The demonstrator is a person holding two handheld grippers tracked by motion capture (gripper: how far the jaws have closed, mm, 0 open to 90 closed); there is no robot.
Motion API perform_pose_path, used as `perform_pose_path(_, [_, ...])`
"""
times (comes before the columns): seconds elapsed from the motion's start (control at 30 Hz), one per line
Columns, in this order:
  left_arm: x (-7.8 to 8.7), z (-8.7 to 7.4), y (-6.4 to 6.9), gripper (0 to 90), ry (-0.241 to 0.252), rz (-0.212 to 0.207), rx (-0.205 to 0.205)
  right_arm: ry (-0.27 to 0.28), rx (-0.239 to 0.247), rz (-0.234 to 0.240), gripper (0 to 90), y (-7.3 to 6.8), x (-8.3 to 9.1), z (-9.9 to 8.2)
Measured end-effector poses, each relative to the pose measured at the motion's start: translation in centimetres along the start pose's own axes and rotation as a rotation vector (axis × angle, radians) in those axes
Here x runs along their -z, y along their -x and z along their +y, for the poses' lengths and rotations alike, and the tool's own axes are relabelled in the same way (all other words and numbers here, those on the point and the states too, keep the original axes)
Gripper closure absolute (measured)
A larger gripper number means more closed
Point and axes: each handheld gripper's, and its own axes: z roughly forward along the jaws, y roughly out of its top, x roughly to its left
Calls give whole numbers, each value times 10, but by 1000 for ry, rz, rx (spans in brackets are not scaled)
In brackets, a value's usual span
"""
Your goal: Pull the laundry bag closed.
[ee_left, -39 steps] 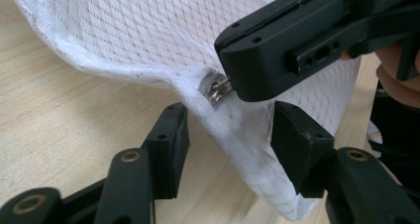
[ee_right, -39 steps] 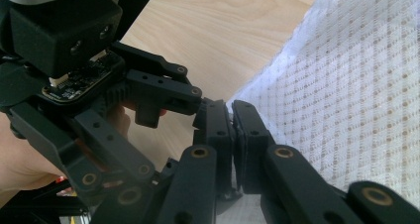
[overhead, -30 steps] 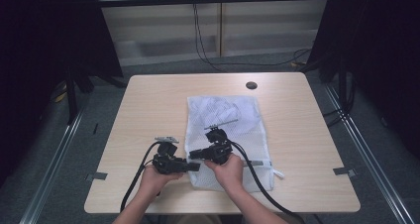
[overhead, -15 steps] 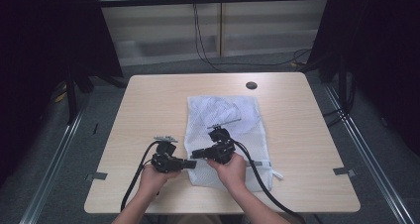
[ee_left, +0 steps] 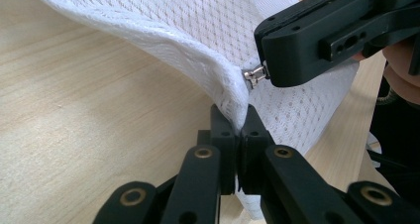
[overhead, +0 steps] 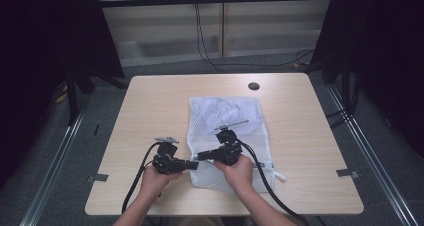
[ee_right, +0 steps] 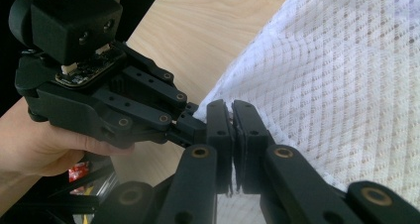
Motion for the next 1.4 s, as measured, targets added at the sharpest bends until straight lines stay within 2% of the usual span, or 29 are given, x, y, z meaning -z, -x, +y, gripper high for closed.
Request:
perform_pose_path(0.17, [2,0,-1,884,4,-12,4,0,0,-5,872,4,4,-1])
perform_pose_path(0.3, [1,0,0,885,1,-6,-4,-2,-9,11,872,5,6,-1])
perform_pose_path(0.37, [3,0,-2,885,6,-9,11,-3,-2,-10,872,8,8,-3])
perform_pose_path(0.43, [5,0,-3,885,9,-8,15,2,-20,-10,872,13,12,-4])
perform_pose_path(0.63, [5,0,-3,885,13,1,16,8,-22,-15,871,20,22,-8])
perform_pose_path(1.17, [5,1,-4,885,10,-12,34,0,-31,-4,871,26,27,-11])
perform_pose_path(1.33, [5,0,-4,885,10,-7,28,-1,-28,-1,871,27,28,-11])
perform_pose_path(1.4, [6,0,-4,885,16,-20,30,2,-38,9,871,27,29,-11])
